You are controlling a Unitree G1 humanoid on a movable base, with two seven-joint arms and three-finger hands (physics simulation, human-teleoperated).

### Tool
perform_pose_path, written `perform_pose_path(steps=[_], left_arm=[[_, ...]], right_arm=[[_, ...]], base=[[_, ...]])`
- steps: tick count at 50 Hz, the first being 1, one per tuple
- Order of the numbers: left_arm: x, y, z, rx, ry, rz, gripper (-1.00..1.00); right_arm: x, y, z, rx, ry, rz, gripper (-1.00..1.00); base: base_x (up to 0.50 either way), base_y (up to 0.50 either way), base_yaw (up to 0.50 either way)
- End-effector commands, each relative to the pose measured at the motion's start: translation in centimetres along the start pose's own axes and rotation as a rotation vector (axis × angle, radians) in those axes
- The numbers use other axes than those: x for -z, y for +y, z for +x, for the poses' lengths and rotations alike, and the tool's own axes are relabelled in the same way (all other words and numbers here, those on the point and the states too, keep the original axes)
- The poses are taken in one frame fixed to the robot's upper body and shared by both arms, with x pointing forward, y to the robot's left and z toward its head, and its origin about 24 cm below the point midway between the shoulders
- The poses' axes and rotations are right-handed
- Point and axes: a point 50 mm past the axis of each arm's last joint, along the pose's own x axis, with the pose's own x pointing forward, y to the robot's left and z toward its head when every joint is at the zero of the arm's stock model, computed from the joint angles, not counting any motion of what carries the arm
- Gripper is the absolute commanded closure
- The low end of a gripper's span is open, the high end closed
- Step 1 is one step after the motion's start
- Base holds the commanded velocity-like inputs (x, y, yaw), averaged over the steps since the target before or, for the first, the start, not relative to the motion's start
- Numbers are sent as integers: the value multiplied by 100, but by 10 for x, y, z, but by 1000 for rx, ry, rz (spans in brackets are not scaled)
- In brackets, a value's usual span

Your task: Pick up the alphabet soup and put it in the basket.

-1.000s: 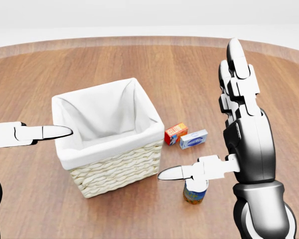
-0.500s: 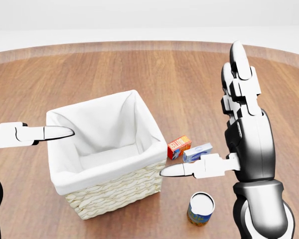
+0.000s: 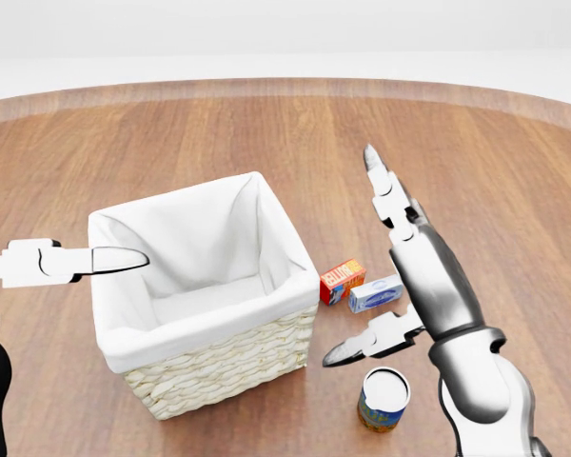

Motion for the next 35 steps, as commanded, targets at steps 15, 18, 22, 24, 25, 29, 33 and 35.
perform_pose_path(steps=[15,18,22,24,25,29,33,35], left_arm=[[2,-3,-1,14,9,18,-100],[0,-3,-1,16,2,20,-100],[2,-4,-1,18,10,20,-100],[0,-4,-1,16,2,15,-100],[0,-4,-1,17,0,16,-100],[0,-4,-1,16,2,15,-100],[-2,-4,-1,18,-7,20,-100],[-1,-4,-1,17,-2,19,-100]], right_arm=[[57,-42,3,-56,364,-737,-100],[60,-46,1,-49,383,-787,-100],[56,-49,1,-47,361,-823,-100],[57,-49,1,-44,359,-837,-100],[57,-49,1,-44,359,-838,-100],[59,-44,0,-67,362,-848,-100],[59,-39,-1,-89,359,-847,-100],[59,-36,-2,-98,364,-825,-100]], base=[[0,0,0],[0,0,0],[0,0,0],[0,0,0],[0,0,0],[0,0,0],[0,0,0],[0,0,0]])
